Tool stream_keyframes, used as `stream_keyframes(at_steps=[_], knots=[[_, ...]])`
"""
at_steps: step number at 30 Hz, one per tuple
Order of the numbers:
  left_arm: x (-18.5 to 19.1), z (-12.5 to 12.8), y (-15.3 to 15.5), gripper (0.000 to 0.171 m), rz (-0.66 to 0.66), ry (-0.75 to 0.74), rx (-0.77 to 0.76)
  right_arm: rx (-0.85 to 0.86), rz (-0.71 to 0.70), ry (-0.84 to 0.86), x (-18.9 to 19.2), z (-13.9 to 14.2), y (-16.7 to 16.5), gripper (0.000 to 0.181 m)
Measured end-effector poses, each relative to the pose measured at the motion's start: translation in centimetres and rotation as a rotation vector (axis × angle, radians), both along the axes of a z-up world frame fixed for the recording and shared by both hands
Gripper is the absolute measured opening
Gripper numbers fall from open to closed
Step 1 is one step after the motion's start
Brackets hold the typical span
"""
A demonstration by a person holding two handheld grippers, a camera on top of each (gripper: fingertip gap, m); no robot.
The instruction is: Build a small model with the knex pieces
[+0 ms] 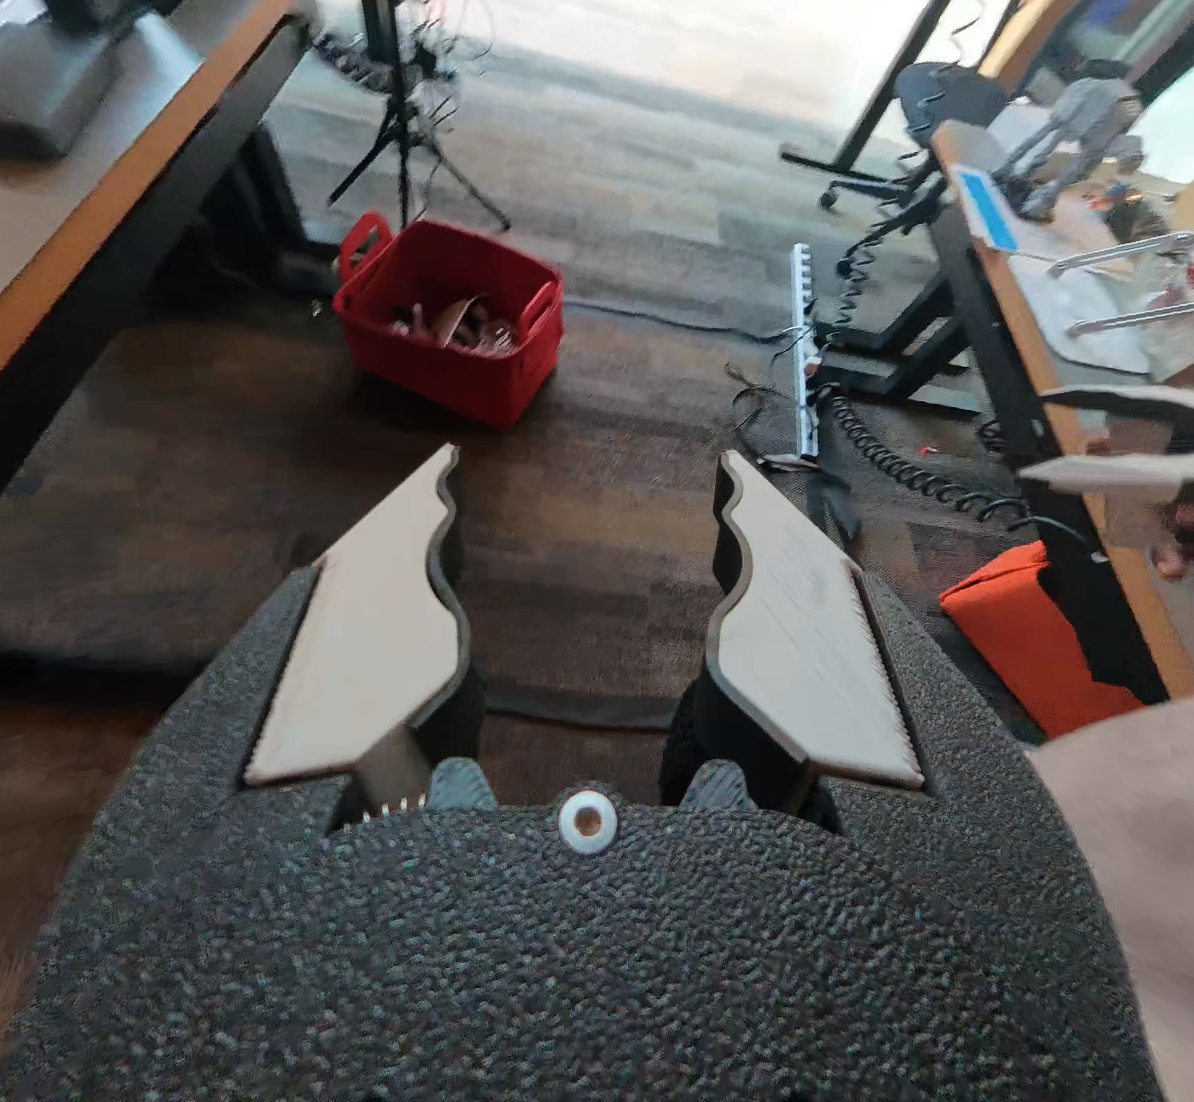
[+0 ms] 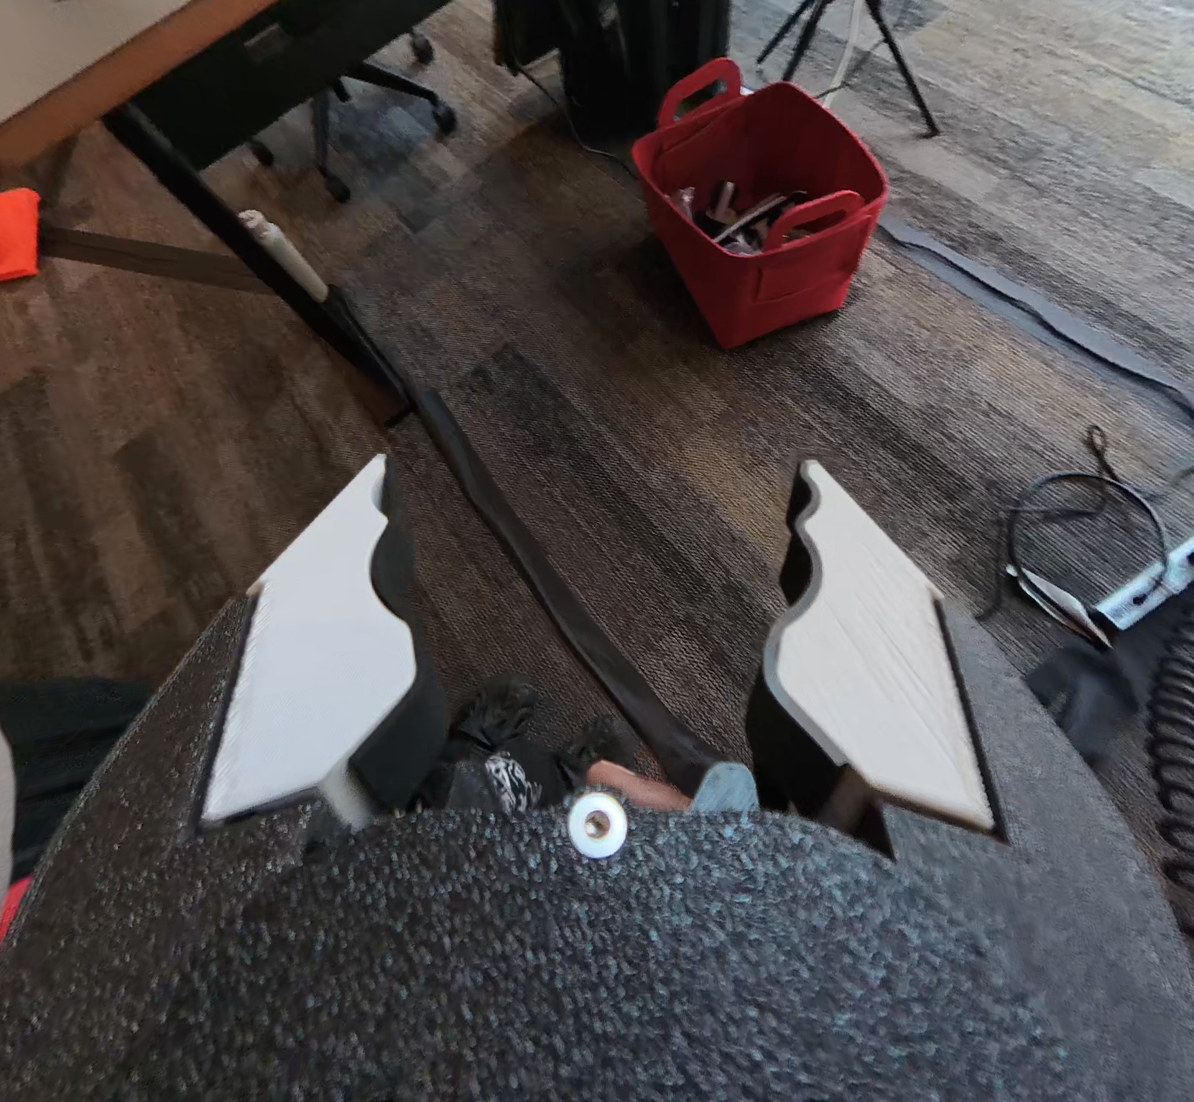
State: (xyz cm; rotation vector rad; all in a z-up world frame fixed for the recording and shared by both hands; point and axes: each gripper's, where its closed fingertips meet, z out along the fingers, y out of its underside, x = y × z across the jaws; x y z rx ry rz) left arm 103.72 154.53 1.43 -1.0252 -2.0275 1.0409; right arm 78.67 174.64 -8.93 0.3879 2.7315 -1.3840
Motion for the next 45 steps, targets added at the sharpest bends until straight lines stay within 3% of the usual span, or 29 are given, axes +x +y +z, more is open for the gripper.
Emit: stream_keyframes(at_steps=[4, 9, 13, 17, 20, 24, 28, 31, 37, 41, 45], knots=[[-9.9, 1.4, -1.0, 0.079, -0.173, 0.091, -0.031, 0.008, -0.084, 0.051, -3.4, 0.4, 2.7, 0.115], [-16.2, 0.1, -3.4, 0.081, -0.266, 0.098, -0.014, 0.042, -0.167, 0.093, -6.9, -0.2, 1.8, 0.116], [-19.6, -3.1, -8.2, 0.081, -0.317, 0.061, 0.045, 0.067, -0.187, 0.079, -8.4, -0.9, -3.7, 0.116], [-25.1, -7.0, -16.0, 0.081, -0.423, 0.046, 0.06, 0.112, -0.227, 0.072, -11.1, -1.9, -11.9, 0.116], [-29.9, -10.0, -22.2, 0.07, -0.592, -0.009, 0.051, 0.164, -0.293, 0.032, -13.1, -2.6, -18.2, 0.117], [-35.2, -10.2, -30.5, 0.065, -0.745, -0.049, 0.007, 0.2, -0.28, -0.023, -13.6, -2.6, -25.5, 0.117], [-40.0, -10.9, -36.3, 0.067, -0.842, -0.065, -0.018, 0.228, -0.381, -0.048, -15.9, -2.5, -27.3, 0.117], [-44.5, -10.9, -38.3, 0.071, -0.852, -0.036, -0.041, 0.257, -0.489, -0.058, -18.4, -2.6, -25.9, 0.117], [-54.1, -10.1, -38.4, 0.072, -0.775, 0.014, -0.027, 0.269, -0.636, -0.117, -24.1, -4.0, -23.6, 0.115], [-58.4, -11.0, -39.3, 0.074, -0.671, 0.02, 0.014, 0.253, -0.467, -0.099, -29.9, -7.2, -27.1, 0.115], [-59.5, -15.3, -41.2, 0.078, -0.541, -0.013, 0.14, 0.268, -0.258, -0.012, -35.7, -10.2, -33.6, 0.116]])
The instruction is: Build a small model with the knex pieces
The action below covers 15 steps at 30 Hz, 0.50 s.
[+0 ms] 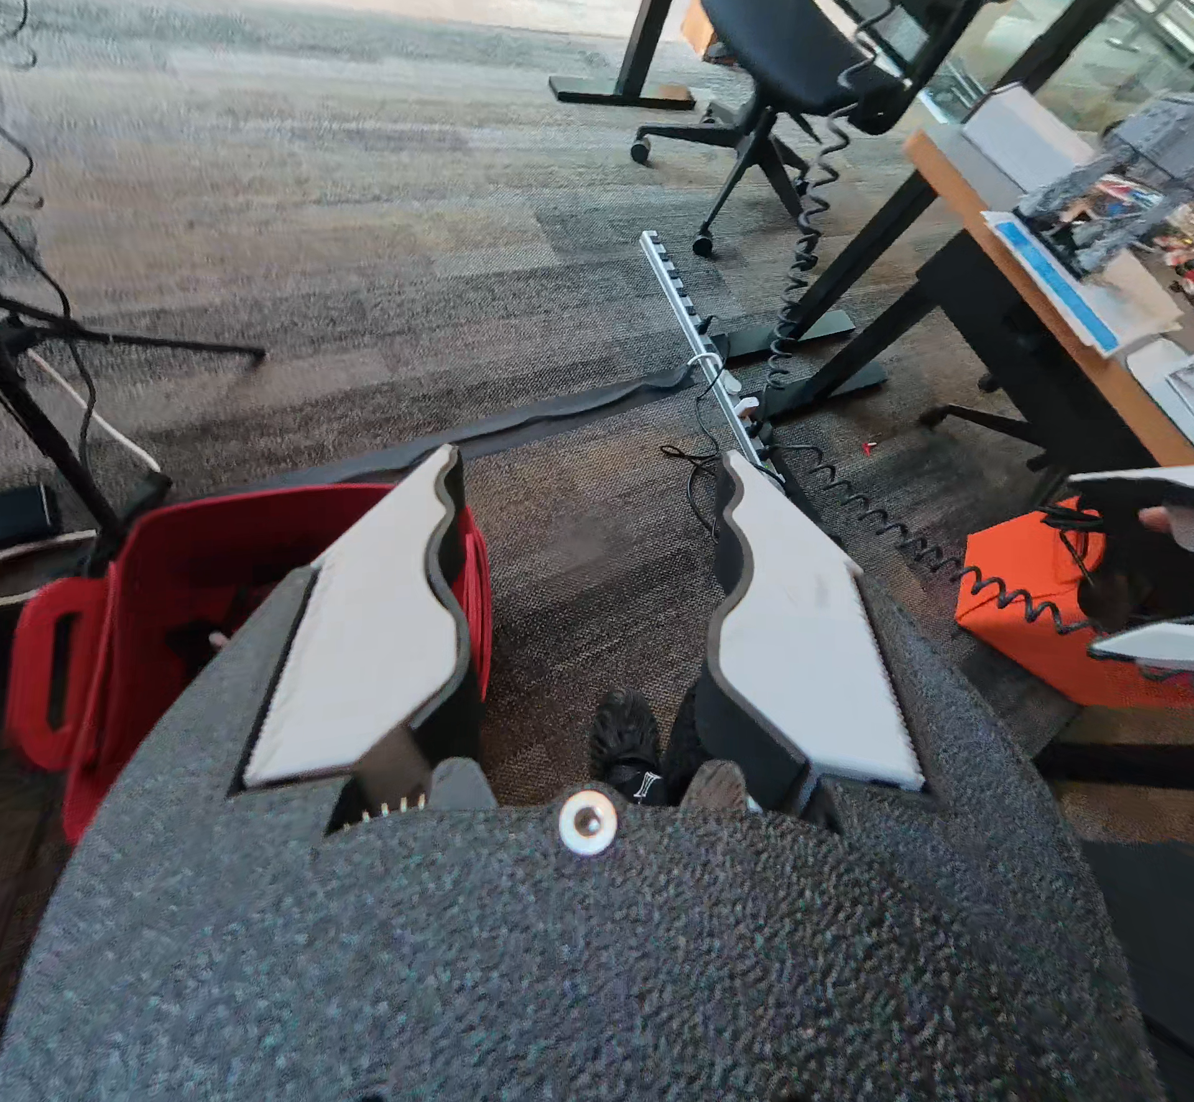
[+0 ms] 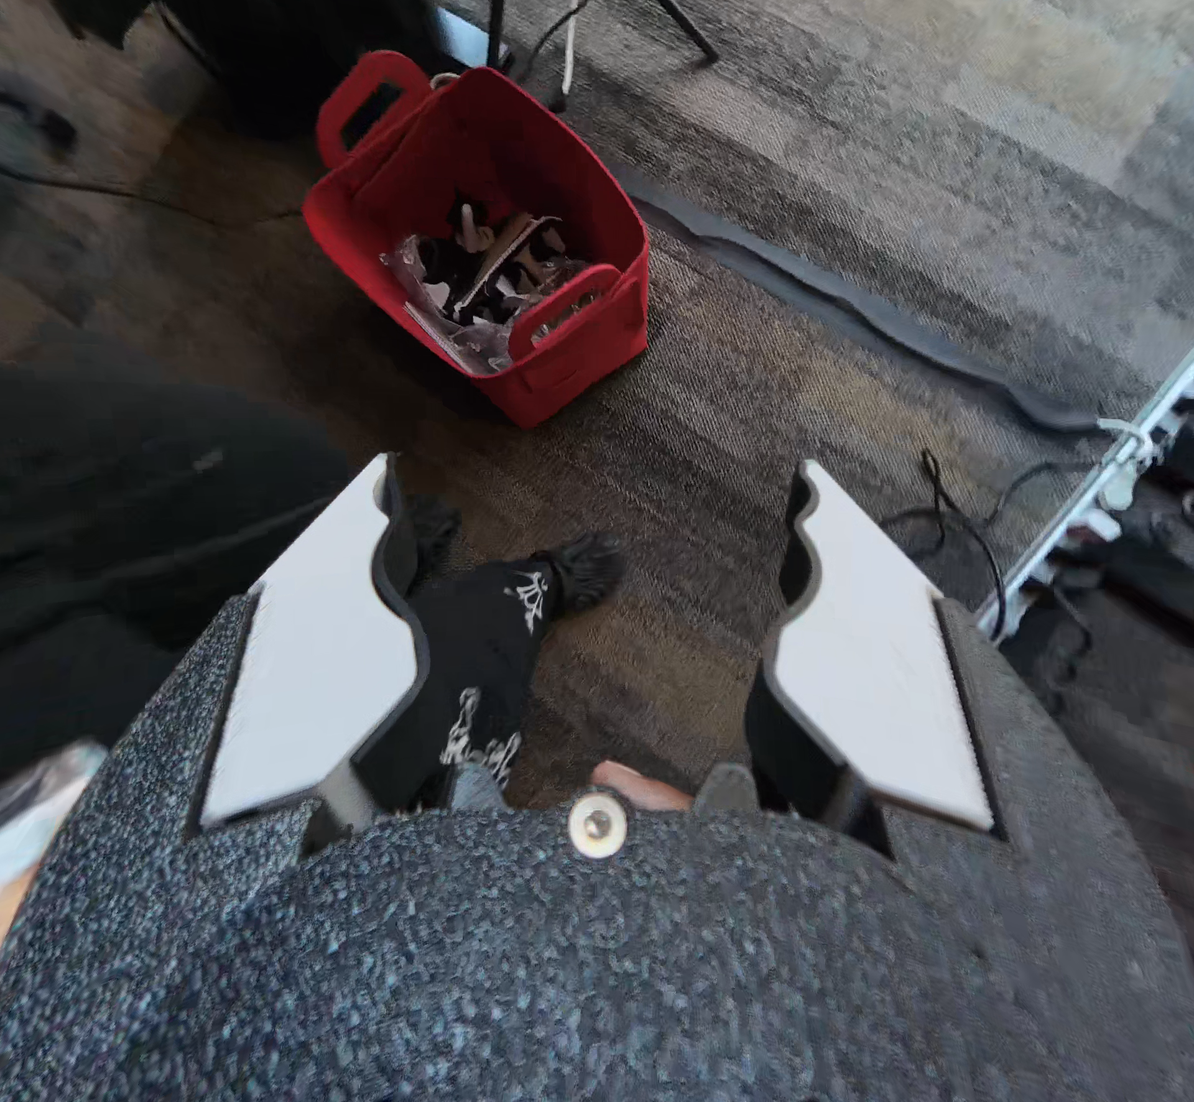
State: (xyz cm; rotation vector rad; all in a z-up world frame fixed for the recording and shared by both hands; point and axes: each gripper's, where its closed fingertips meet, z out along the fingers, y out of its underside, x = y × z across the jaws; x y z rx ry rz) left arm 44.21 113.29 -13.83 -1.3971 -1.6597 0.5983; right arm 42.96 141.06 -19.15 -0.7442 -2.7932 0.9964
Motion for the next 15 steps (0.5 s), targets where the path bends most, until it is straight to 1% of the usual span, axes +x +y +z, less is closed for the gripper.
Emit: stream_keyframes(at_steps=[2, 4, 7, 9, 11, 13, 15], knots=[[0.5, -2.7, -1.5, 0.081, 0.052, -0.042, 0.011, -0.026, 0.085, -0.009, -1.5, -1.0, -4.4, 0.117], [1.4, -6.1, -3.3, 0.083, 0.112, -0.075, 0.016, -0.048, 0.171, -0.042, -1.7, -2.8, -8.6, 0.117], [3.2, -12.6, -6.3, 0.085, 0.191, -0.123, 0.049, -0.034, 0.292, -0.096, -0.8, -7.1, -13.7, 0.117], [4.2, -17.2, -8.2, 0.085, 0.217, -0.148, 0.064, -0.012, 0.336, -0.13, -0.1, -10.6, -16.3, 0.117], [5.3, -21.6, -10.2, 0.084, 0.224, -0.183, 0.048, 0.019, 0.345, -0.165, 0.4, -14.2, -18.1, 0.117], [6.4, -25.4, -12.2, 0.084, 0.227, -0.21, 0.042, 0.05, 0.34, -0.193, 0.9, -17.2, -19.5, 0.117], [7.2, -28.4, -14.0, 0.084, 0.221, -0.235, 0.039, 0.077, 0.338, -0.209, 1.3, -19.6, -20.7, 0.117]])
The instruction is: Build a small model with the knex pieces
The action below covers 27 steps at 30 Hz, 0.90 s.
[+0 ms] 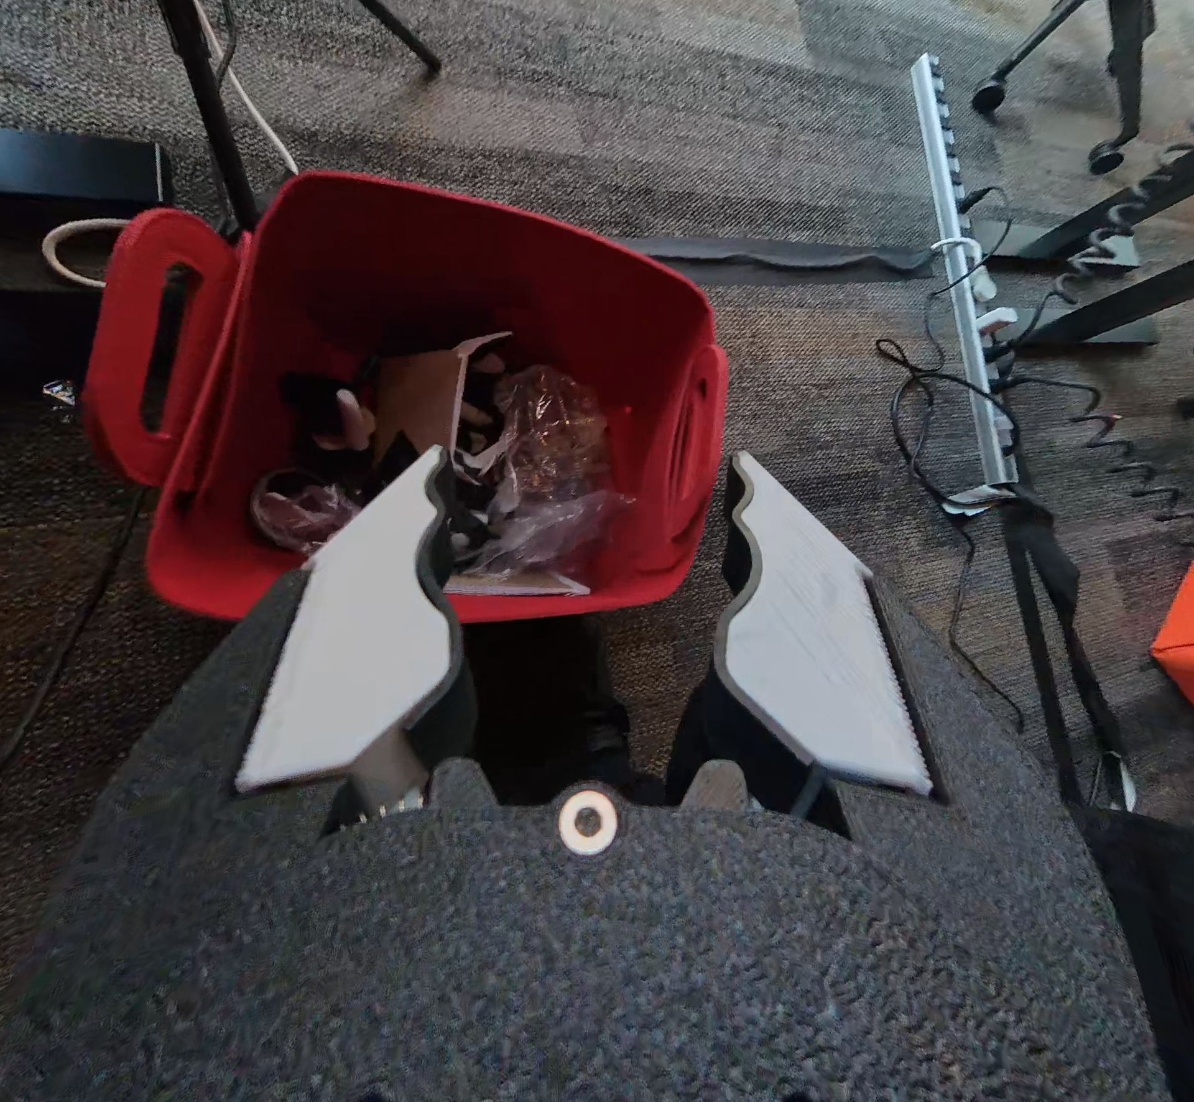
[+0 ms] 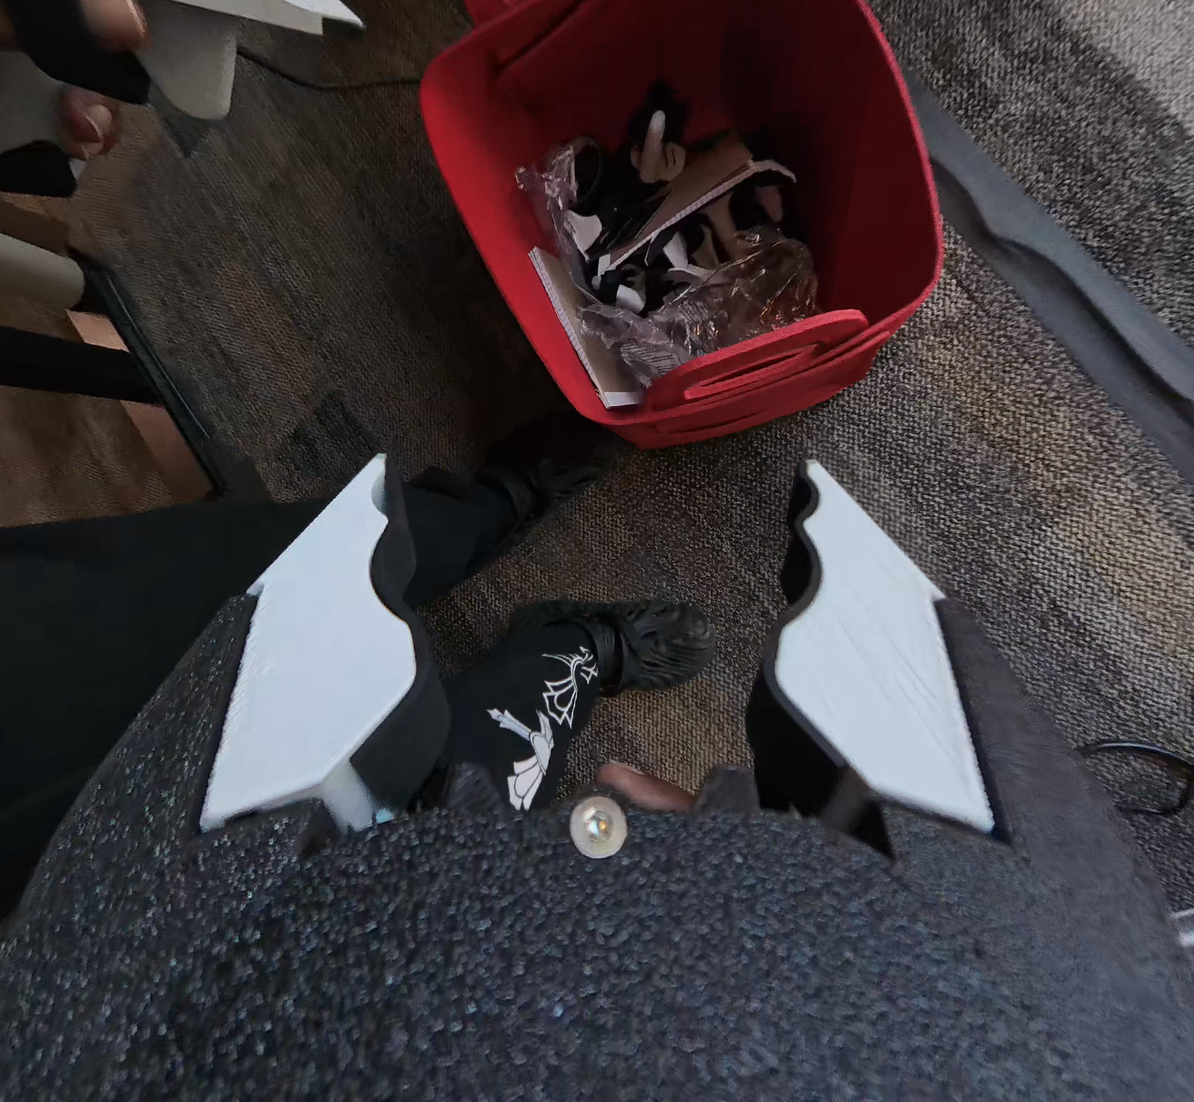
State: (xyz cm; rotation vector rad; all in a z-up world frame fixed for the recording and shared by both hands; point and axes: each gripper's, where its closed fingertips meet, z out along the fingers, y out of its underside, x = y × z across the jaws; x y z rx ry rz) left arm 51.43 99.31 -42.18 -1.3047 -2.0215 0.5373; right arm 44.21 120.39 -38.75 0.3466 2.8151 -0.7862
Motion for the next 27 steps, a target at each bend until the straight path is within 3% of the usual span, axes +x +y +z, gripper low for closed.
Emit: stream_keyframes(at_steps=[6, 12, 18, 24, 27], knots=[[0.0, -4.1, -4.5, 0.084, -0.058, -0.03, -0.039, -0.001, -0.061, -0.002, -0.7, -2.0, -3.9, 0.117], [-5.1, -3.6, -8.2, 0.084, -0.086, 0.011, -0.079, -0.014, -0.186, 0.054, -3.9, -0.8, -3.8, 0.117], [-12.6, -0.9, -8.1, 0.085, -0.188, 0.099, -0.102, 0.05, -0.462, 0.141, -7.5, -1.7, 3.2, 0.121], [-18.9, 1.8, -2.5, 0.084, -0.435, 0.144, -0.053, 0.028, -1.003, 0.124, -8.0, -2.0, 13.7, 0.119], [-21.8, 3.5, 0.7, 0.084, -0.533, 0.183, -0.036, 0.026, -1.182, 0.143, -6.3, -1.7, 18.3, 0.119]])
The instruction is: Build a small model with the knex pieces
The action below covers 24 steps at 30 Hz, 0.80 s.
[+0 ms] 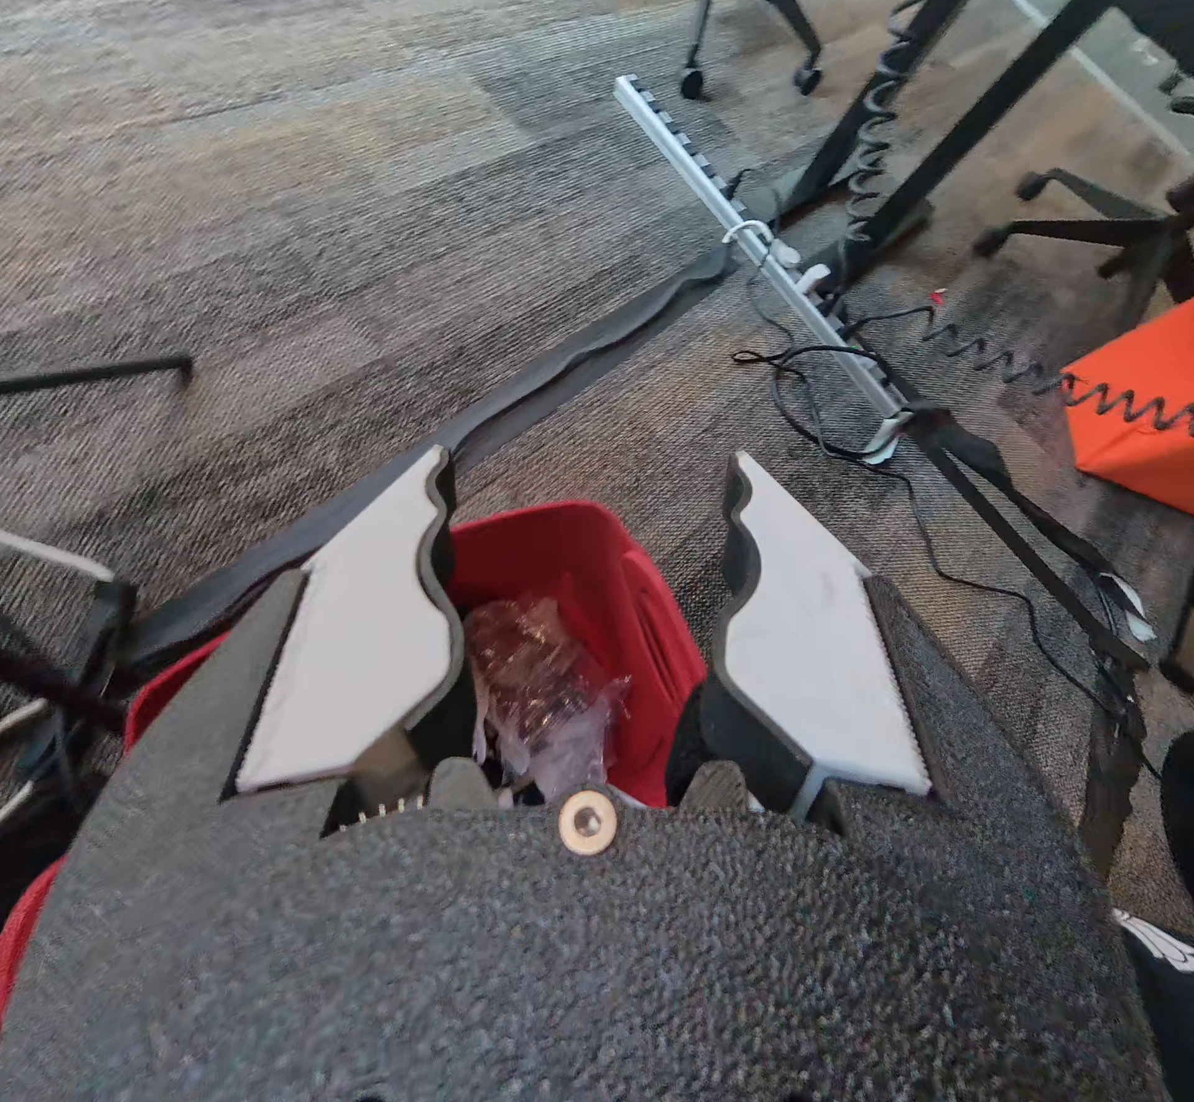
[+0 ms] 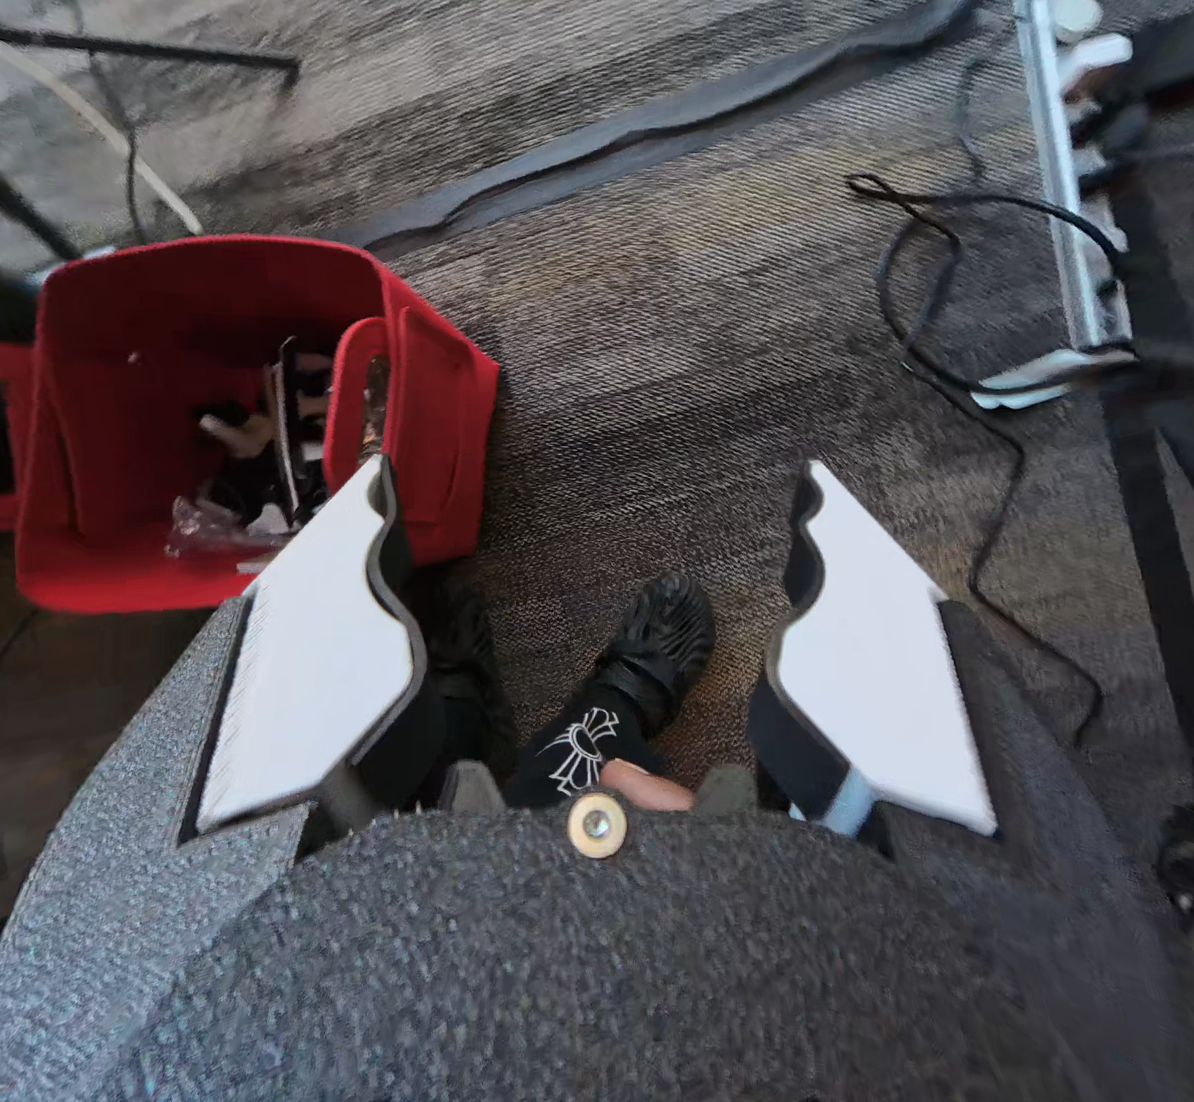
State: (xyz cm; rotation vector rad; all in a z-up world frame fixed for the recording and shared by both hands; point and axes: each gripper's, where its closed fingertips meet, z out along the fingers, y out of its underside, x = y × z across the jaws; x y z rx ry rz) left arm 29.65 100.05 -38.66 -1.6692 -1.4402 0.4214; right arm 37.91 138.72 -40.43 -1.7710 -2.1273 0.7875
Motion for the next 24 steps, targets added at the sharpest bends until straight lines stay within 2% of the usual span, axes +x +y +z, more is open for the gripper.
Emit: stream_keyframes(at_steps=[5, 12, 18, 24], knots=[[-2.9, 1.3, 6.5, 0.083, -0.121, 0.042, 0.008, 0.005, -0.209, -0.001, 4.8, -0.1, 6.4, 0.118], [-2.7, 1.2, 17.2, 0.083, -0.238, 0.005, 0.068, -0.005, -0.468, -0.043, 11.4, -1.8, 14.5, 0.118], [-3.5, 2.7, 25.3, 0.082, -0.31, -0.021, 0.122, 0.007, -0.611, -0.025, 14.8, -1.3, 20.3, 0.118], [-5.5, 4.1, 34.1, 0.082, -0.451, 0.005, 0.111, 0.035, -0.824, -0.037, 20.4, -1.0, 26.2, 0.116]])
